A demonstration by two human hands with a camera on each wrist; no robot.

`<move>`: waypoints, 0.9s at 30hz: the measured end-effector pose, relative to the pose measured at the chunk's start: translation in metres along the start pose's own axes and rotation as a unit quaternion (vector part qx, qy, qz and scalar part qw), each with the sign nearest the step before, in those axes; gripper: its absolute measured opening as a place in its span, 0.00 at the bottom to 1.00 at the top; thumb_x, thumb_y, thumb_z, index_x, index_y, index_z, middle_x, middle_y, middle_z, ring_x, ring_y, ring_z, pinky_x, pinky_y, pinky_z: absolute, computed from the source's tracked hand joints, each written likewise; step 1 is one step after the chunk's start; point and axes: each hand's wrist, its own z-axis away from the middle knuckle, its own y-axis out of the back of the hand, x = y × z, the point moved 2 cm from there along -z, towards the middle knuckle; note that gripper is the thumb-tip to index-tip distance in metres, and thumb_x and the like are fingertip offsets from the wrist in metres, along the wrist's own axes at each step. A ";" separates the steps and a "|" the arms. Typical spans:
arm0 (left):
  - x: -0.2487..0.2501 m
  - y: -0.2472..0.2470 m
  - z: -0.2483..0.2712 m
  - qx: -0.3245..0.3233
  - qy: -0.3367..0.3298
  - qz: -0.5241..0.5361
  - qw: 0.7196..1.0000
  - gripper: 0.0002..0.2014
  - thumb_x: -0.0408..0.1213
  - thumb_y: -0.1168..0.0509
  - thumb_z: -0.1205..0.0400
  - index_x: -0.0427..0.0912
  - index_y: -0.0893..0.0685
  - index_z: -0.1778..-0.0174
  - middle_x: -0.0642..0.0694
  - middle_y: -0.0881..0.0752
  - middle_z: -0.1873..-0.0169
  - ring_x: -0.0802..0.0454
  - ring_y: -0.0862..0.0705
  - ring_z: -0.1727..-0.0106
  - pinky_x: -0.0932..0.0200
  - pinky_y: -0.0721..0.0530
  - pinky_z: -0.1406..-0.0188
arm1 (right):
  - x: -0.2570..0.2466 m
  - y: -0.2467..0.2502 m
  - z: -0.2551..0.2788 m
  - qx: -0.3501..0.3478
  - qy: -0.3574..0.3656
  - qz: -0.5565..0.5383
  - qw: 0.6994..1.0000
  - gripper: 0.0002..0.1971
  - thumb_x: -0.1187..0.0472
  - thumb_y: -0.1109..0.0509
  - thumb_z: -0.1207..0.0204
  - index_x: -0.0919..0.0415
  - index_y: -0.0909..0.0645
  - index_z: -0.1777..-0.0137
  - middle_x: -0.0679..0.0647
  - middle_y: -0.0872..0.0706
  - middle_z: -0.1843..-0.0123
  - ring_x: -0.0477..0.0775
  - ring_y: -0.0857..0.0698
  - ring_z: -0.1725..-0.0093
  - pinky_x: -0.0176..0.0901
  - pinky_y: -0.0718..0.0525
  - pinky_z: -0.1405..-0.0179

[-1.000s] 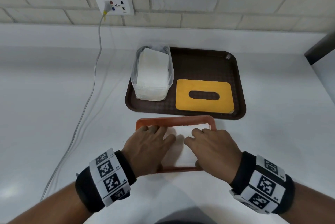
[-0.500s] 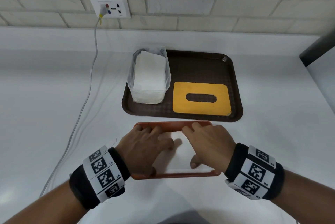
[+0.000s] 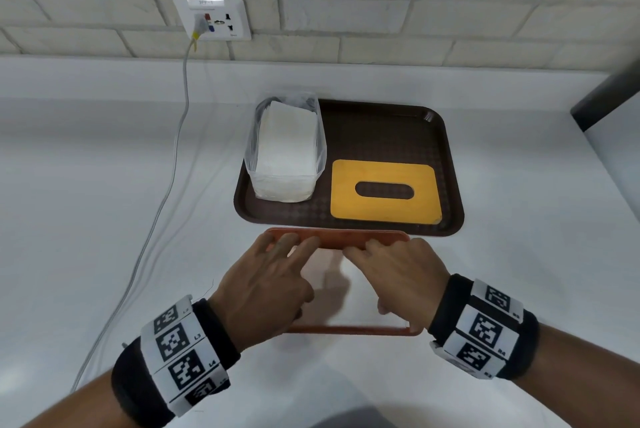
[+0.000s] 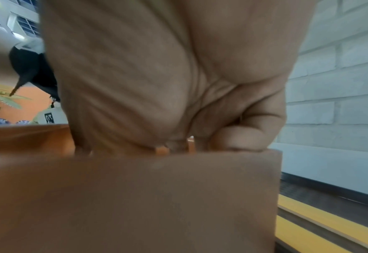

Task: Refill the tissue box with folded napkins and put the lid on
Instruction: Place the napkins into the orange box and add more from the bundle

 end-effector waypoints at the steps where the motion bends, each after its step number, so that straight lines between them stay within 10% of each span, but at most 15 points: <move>1: 0.001 0.001 0.000 0.010 -0.001 -0.001 1.000 0.08 0.49 0.22 0.40 0.59 0.06 0.66 0.43 0.14 0.39 0.38 0.14 0.44 0.43 0.14 0.50 | 0.000 0.000 0.000 -0.003 0.000 0.000 1.000 0.38 0.50 0.19 0.30 0.51 0.34 0.24 0.55 0.16 0.38 0.60 0.11 0.50 0.46 0.21 0.56; 9: -0.006 -0.005 0.001 0.010 -0.041 -0.005 0.999 0.21 0.48 0.47 0.26 0.50 0.14 0.79 0.55 0.19 0.79 0.52 0.20 0.79 0.58 0.22 0.74 | 0.000 0.009 0.002 0.007 0.002 -0.002 1.000 0.26 0.45 0.25 0.25 0.53 0.28 0.33 0.55 0.18 0.41 0.58 0.12 0.53 0.44 0.25 0.61; 14: 0.000 0.004 -0.002 -0.002 -0.024 0.017 1.000 0.17 0.51 0.41 0.22 0.50 0.12 0.70 0.53 0.14 0.73 0.52 0.16 0.74 0.57 0.16 0.66 | -0.001 0.013 0.011 0.035 0.062 -0.003 0.997 0.09 0.57 0.36 0.16 0.50 0.16 0.40 0.52 0.14 0.50 0.59 0.13 0.55 0.39 0.46 0.74; 16: 0.002 0.002 -0.003 -0.040 -0.009 0.023 0.999 0.19 0.50 0.45 0.16 0.47 0.11 0.60 0.50 0.11 0.63 0.47 0.13 0.62 0.56 0.21 0.54 | 0.000 0.008 0.014 -0.003 0.079 0.016 0.997 0.10 0.66 0.31 0.27 0.53 0.13 0.65 0.51 0.19 0.71 0.56 0.20 0.73 0.38 0.52 0.74; 18: 0.003 -0.001 -0.005 -0.072 -0.006 0.011 0.997 0.21 0.50 0.48 0.12 0.45 0.11 0.53 0.46 0.11 0.54 0.43 0.13 0.54 0.53 0.28 0.48 | 0.003 -0.001 0.016 0.089 0.095 0.007 0.992 0.19 0.74 0.41 0.39 0.54 0.34 0.85 0.49 0.40 0.84 0.51 0.40 0.85 0.32 0.53 0.73; 22: 0.001 -0.008 -0.010 -0.064 -0.019 -0.017 0.998 0.22 0.52 0.47 0.12 0.45 0.10 0.53 0.45 0.11 0.54 0.40 0.13 0.56 0.49 0.26 0.43 | 0.003 -0.011 0.010 0.153 0.150 0.009 0.977 0.17 0.71 0.63 0.41 0.54 0.44 0.84 0.50 0.47 0.83 0.51 0.45 0.85 0.32 0.57 0.70; 27: -0.013 0.007 -0.013 0.019 -0.033 0.043 0.998 0.19 0.54 0.44 0.17 0.50 0.10 0.58 0.51 0.10 0.63 0.48 0.12 0.63 0.56 0.19 0.58 | 0.008 0.004 0.003 -0.012 0.122 -0.019 0.992 0.12 0.61 0.40 0.19 0.54 0.16 0.59 0.52 0.17 0.65 0.58 0.17 0.61 0.41 0.40 0.70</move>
